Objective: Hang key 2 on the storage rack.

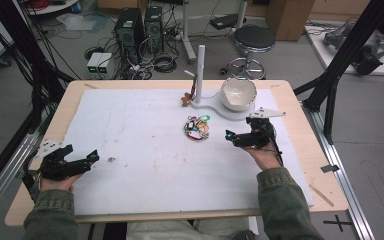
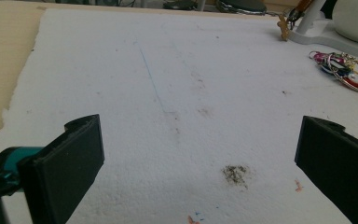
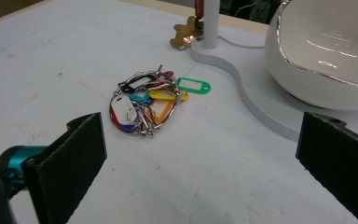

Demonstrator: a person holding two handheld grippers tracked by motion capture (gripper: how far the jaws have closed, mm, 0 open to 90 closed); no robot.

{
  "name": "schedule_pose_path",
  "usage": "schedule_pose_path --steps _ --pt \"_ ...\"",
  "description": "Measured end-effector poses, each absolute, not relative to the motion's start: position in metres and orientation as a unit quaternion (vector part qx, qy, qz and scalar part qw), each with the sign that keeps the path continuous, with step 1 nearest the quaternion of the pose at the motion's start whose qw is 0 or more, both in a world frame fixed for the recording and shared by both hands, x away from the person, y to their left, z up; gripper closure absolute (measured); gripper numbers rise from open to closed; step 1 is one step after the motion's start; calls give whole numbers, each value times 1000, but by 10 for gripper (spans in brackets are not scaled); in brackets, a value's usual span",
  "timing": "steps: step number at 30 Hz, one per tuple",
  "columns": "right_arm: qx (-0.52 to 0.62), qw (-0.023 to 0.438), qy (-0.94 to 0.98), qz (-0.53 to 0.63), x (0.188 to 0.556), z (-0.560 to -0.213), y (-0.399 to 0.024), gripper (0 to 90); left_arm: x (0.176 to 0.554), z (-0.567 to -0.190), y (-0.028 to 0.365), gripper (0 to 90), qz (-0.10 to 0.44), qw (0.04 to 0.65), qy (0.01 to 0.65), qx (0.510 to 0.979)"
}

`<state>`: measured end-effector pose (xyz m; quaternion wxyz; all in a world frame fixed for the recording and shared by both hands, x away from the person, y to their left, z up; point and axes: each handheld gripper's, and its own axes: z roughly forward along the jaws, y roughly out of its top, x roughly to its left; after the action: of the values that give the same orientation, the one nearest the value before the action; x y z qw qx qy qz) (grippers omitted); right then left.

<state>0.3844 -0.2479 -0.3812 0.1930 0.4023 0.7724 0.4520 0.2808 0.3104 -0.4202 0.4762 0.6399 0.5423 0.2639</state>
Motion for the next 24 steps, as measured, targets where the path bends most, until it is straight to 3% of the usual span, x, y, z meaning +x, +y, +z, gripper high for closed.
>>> schedule_pose_path --steps 24 --pt "374 140 834 382 429 -389 -194 7 283 -422 309 17 261 472 537 648"
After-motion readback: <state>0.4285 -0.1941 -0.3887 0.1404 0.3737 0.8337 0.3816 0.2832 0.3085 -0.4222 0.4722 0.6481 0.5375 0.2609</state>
